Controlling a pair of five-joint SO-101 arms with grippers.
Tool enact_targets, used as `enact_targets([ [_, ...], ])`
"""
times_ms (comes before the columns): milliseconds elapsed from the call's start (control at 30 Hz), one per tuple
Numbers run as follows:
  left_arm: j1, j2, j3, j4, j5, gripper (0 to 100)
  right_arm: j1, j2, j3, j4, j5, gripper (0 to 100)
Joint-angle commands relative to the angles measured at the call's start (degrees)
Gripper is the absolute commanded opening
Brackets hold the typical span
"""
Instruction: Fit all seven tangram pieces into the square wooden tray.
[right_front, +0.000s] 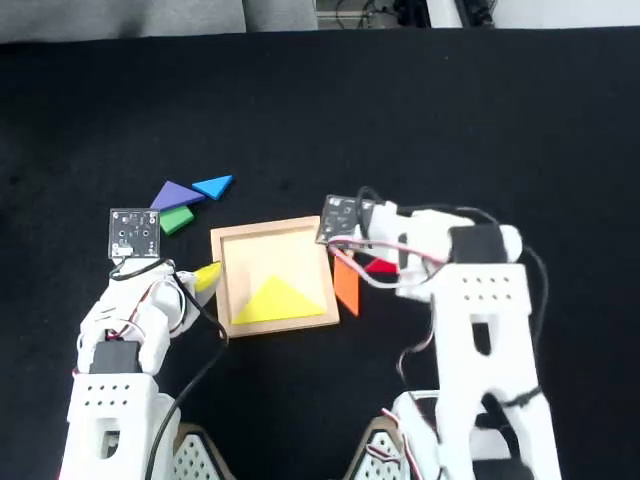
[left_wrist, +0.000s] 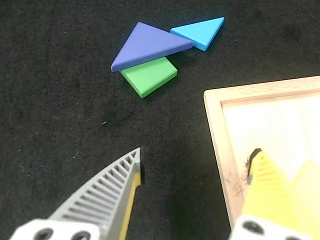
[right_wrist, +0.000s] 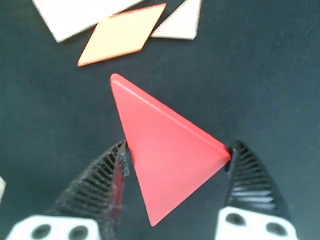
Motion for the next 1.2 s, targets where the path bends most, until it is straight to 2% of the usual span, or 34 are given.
enact_targets([
  [0,-3.12,0.09,-0.84,-0.97,-0.26,34,-5.36,-3.82,0.48,-0.26,-5.71,24.3],
  [133,-5.93,0.09,-1.36,-0.97,0.18,34,-12.13,-3.74,0.57,-1.93,-13.01,24.3],
  [367,-13.49,0.09,-2.95,-0.53,3.6,34,-21.89,-3.65,0.57,-13.36,-32.88,24.3],
  [567,-20.88,0.09,-1.01,-0.09,3.34,34,-28.66,-2.15,0.57,-17.41,-41.14,24.3],
  [700,-23.6,0.09,-1.19,1.49,3.34,34,-29.98,4.62,0.4,-23.21,-48.53,24.3],
  [833,-23.87,0.09,-1.19,1.49,3.34,34,-29.89,14.37,-3.47,-29.01,-61.98,24.3],
  [1000,-23.87,0.09,-1.1,1.41,3.34,34,-30.15,24.75,-12.35,-26.2,-80.97,24.3],
  [1167,-23.6,0.09,-1.01,1.14,3.34,34,-30.15,32.13,-17.71,-23.82,-92.22,24.3],
])
